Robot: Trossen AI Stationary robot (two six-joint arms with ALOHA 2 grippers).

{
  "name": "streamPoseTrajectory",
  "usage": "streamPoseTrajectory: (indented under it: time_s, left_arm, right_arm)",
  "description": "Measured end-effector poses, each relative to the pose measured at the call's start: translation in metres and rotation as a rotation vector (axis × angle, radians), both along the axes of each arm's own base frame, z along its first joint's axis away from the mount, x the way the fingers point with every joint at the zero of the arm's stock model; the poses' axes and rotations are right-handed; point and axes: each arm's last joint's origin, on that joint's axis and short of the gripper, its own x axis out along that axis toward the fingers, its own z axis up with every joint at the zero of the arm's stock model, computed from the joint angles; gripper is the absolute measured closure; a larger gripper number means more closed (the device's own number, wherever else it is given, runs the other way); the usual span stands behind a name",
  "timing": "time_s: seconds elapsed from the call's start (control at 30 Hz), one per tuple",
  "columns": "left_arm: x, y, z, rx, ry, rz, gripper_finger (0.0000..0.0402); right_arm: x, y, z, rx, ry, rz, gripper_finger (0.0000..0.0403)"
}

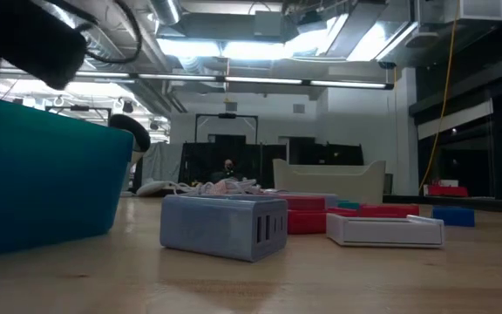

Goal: Pick & Place Office items
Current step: Put the pink charger adapter into the blue bin, then put the red charger adapter into the blue bin

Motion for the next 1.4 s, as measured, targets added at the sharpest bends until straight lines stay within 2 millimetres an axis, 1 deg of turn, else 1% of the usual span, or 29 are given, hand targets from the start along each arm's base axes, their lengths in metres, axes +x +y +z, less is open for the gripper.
streamPoseTrajectory:
  time_s: [0.13,0.17,0.2,0.27,0.37,0.43,0.5,0.57,0.67,0.77,0.87,0.97,1.07,1.13,1.23,1.3,1.4]
  left_arm:
    - [0.002,0.005,-0.008,-0.007,-0.040,-0.007,0.0211]
    - [0.002,0.004,-0.008,-0.012,-0.034,-0.006,0.0204]
    - [0.001,0.004,-0.008,-0.016,-0.023,0.000,0.0188]
    - [0.000,0.004,-0.008,-0.038,-0.002,0.010,0.0144]
    - [0.000,0.003,-0.002,-0.095,-0.014,0.004,0.0085]
    - [0.000,0.002,0.005,-0.109,-0.027,0.002,0.0062]
    - [0.001,0.002,0.016,-0.127,-0.057,0.003,0.0052]
    - [0.003,0.005,0.028,-0.119,-0.094,0.011,0.0050]
    - [0.007,0.015,0.048,-0.084,-0.170,0.030,0.0053]
    - [0.012,0.032,0.066,-0.049,-0.234,0.072,0.0057]
    - [0.020,0.054,0.081,-0.007,-0.309,0.097,0.0060]
    - [0.032,0.081,0.094,0.040,-0.375,0.100,0.0060]
    - [0.045,0.113,0.100,0.071,-0.399,0.135,0.0060]
    - [0.053,0.133,0.095,0.079,-0.372,0.177,0.0060]
    - [0.064,0.155,0.079,0.105,-0.321,0.197,0.0060]
    - [0.070,0.162,0.068,0.106,-0.282,0.182,0.0063]
    - [0.082,0.167,0.049,0.114,-0.237,0.157,0.0068]
  right_arm:
    - [0.000,0.000,0.000,0.003,-0.002,0.001,0.0146]
    - [0.000,0.000,0.000,0.004,-0.003,0.001,0.0146]
    - [0.000,0.000,0.000,0.008,-0.005,0.001,0.0146]
    - [0.000,0.000,0.000,0.010,-0.006,0.001,0.0146]
    - [0.000,0.000,0.000,0.009,-0.006,0.001,0.0146]
    - [0.000,0.000,0.000,0.009,-0.007,0.001,0.0146]
    - [0.000,0.000,0.001,0.008,-0.012,0.001,0.0146]
    - [0.000,0.000,0.001,0.007,-0.012,0.001,0.0146]
    - [0.000,0.000,0.001,0.006,-0.011,0.001,0.0146]
    - [0.000,0.000,0.001,0.005,-0.010,0.001,0.0146]
    - [0.000,0.000,0.001,0.006,-0.011,0.001,0.0146]
    - [0.000,0.000,0.001,0.006,-0.011,0.004,0.0146]
    - [0.000,0.000,0.001,0.007,-0.011,0.005,0.0146]
    - [0.000,0.000,0.001,0.007,-0.011,0.005,0.0146]
    - [0.000,0.000,0.001,0.009,-0.012,0.005,0.0146]
    - [0.000,0.000,0.001,0.010,-0.013,0.005,0.0146]
    - [0.000,0.000,0.001,0.012,-0.014,0.005,0.0146]
